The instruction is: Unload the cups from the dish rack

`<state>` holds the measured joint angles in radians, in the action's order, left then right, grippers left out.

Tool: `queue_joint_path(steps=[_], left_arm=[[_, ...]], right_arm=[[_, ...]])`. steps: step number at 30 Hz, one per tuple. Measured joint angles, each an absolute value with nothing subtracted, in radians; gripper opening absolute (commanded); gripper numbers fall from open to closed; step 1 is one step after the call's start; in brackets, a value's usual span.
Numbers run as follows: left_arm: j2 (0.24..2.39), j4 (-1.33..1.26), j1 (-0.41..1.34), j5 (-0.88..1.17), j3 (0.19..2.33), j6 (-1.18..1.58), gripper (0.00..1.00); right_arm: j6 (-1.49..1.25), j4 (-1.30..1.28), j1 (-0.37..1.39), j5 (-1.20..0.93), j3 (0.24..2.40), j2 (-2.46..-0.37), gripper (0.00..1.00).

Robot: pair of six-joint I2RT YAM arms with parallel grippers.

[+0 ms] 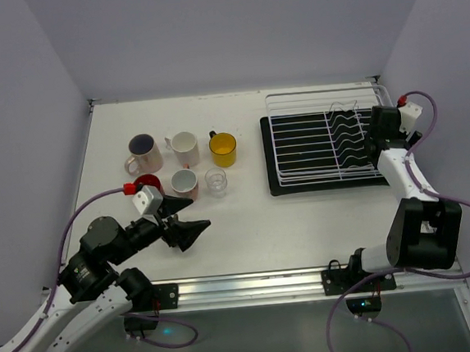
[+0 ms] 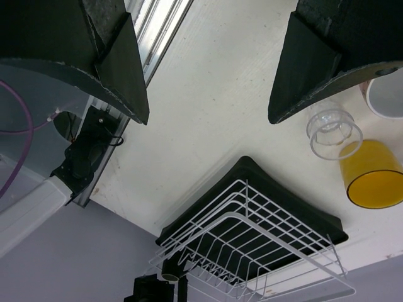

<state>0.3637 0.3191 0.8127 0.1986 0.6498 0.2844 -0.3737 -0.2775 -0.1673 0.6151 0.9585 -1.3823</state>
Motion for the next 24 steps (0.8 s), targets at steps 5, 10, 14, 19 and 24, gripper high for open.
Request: queue_joint_path(steps=[5, 10, 14, 19, 24], left_arm=[[0.367, 0.319, 0.819, 0.197, 0.650, 0.284, 0.80], [0.377, 0.320, 0.820, 0.193, 0.650, 0.284, 0.81], [0.390, 0.320, 0.820, 0.188, 0.650, 0.284, 0.81], [0.411, 0.322, 0.820, 0.179, 0.650, 0.284, 0.81], [0.429, 0.322, 0.815, 0.177, 0.650, 0.284, 0.81]], right_arm=[[-0.366, -0.277, -0.176, 0.609, 0.986, -1.430, 0.77], [-0.363, -0.276, -0.178, 0.599, 0.992, -1.483, 0.58], [-0.358, -0.283, -0.178, 0.600, 1.013, -1.499, 0.63], [-0.353, -0.286, -0.178, 0.601, 1.029, -1.514, 0.35], [-0.349, -0.285, -0.183, 0.585, 1.024, -1.502, 0.19]])
